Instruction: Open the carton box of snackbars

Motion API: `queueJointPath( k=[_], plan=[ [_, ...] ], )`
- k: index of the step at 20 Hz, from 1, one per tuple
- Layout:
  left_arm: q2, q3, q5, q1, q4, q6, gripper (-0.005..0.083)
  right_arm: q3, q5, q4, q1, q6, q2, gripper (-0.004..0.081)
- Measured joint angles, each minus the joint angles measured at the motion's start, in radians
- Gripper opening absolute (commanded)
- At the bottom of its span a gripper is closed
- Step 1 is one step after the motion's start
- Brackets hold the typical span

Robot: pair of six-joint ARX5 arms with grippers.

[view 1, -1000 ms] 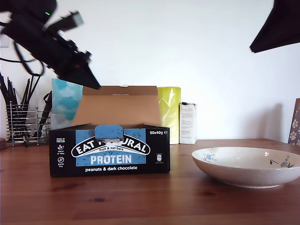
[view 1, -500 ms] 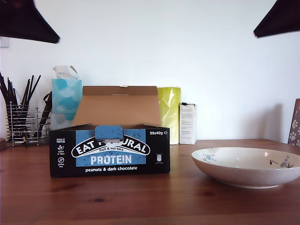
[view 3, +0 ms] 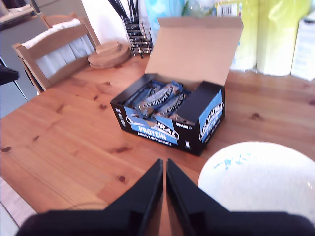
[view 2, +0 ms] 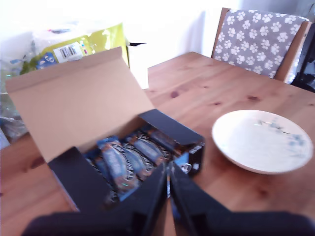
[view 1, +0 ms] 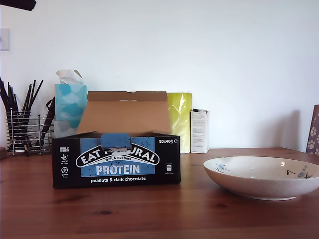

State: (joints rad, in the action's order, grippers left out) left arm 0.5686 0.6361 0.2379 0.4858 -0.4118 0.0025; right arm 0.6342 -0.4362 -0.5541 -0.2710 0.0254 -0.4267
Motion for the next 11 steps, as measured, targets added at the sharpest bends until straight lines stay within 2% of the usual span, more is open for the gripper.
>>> queueJointPath(
  k=[4, 11],
  plan=[
    [0.002, 0.000, 0.007, 0.001, -0.064, 0.000, -0.0023, 0.000, 0.001, -0.015, 0.000, 0.000, -0.018, -0.0013],
    [0.077, 0.000, 0.007, 0.001, -0.068, 0.000, -0.0023, 0.000, 0.001, -0.019, 0.000, 0.000, -0.038, -0.0013]
  ],
)
